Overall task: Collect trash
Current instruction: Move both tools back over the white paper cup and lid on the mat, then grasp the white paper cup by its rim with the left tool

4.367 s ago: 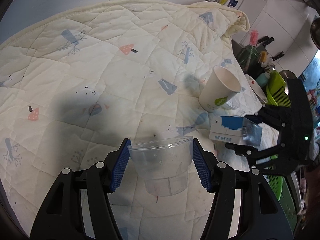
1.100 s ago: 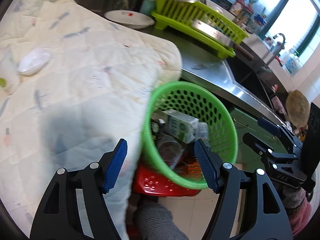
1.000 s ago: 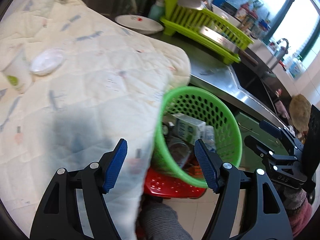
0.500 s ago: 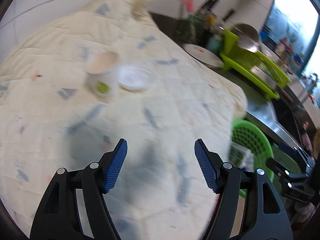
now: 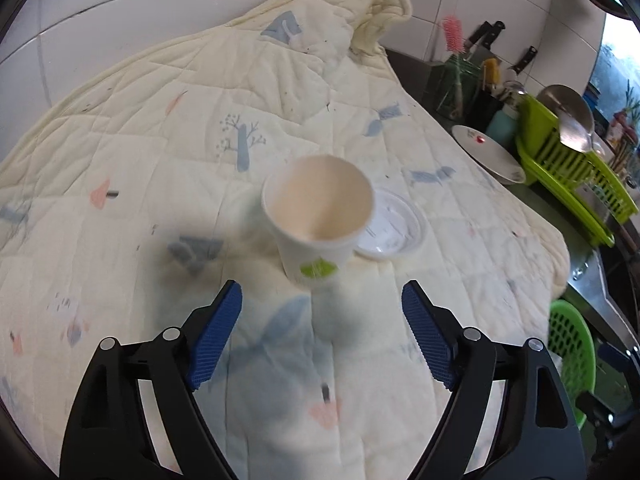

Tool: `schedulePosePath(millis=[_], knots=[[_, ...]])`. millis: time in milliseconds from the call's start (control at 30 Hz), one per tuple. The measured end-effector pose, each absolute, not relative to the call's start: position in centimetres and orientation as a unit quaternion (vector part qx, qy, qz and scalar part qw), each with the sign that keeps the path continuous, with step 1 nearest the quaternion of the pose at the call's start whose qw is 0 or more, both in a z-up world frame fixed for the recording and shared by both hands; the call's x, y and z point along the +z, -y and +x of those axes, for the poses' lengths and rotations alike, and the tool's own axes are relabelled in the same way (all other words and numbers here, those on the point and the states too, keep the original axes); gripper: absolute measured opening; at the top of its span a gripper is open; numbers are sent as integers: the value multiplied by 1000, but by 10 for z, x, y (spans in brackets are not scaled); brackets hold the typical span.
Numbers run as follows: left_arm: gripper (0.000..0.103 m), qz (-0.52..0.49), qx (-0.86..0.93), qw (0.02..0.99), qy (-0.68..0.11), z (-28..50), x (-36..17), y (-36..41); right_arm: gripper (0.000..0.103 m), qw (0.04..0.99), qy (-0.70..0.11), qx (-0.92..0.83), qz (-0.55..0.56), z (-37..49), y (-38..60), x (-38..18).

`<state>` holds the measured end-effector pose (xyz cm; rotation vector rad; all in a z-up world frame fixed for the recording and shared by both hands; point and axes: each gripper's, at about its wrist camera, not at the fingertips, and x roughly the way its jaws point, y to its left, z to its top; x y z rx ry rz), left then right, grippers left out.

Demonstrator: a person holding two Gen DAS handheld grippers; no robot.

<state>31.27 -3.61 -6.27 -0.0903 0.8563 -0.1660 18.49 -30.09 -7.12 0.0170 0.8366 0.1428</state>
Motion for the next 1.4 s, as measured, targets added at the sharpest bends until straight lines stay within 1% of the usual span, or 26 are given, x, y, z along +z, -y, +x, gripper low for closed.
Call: schedulePosePath(millis=[233, 267, 300, 533, 600, 633, 667, 700, 733, 833, 1067, 1200, 1400], knots=[[82, -60, -83, 905, -413, 350, -74, 33, 85, 906, -416, 75, 5, 210, 296, -79], [86, -62, -85, 905, -413, 353, -76, 34, 85, 906, -417, 75, 4, 214, 295, -79], [87, -66, -86, 904, -413, 356, -77, 34, 85, 905, -418, 76, 3, 217, 294, -80], [86, -64, -101, 914, -389, 366, -74, 40, 85, 902, -424, 83, -9, 234, 285, -85], [85, -63, -106, 914, -387, 367, -75, 42, 85, 901, -425, 84, -12, 240, 282, -87], [82, -58, -105, 916, -383, 367, -75, 44, 85, 901, -426, 85, -12, 242, 281, -87], [75, -56, -107, 916, -382, 367, -76, 45, 85, 900, -426, 86, -11, 245, 280, -88], [72, -55, -109, 916, -382, 368, -76, 45, 85, 900, -427, 87, -10, 247, 279, -88], [64, -55, -109, 916, -383, 368, -77, 44, 85, 900, -426, 89, -11, 249, 277, -88], [59, -54, -109, 917, -380, 365, -76, 41, 85, 900, -424, 98, -12, 257, 270, -87], [57, -64, -105, 921, -369, 343, -58, 19, 85, 896, -425, 129, -20, 286, 247, -88], [57, -68, -99, 924, -363, 332, -47, 6, 91, 894, -423, 143, -23, 308, 231, -90], [57, -78, -88, 926, -360, 315, -34, -16, 93, 878, -445, 176, -21, 352, 201, -100]])
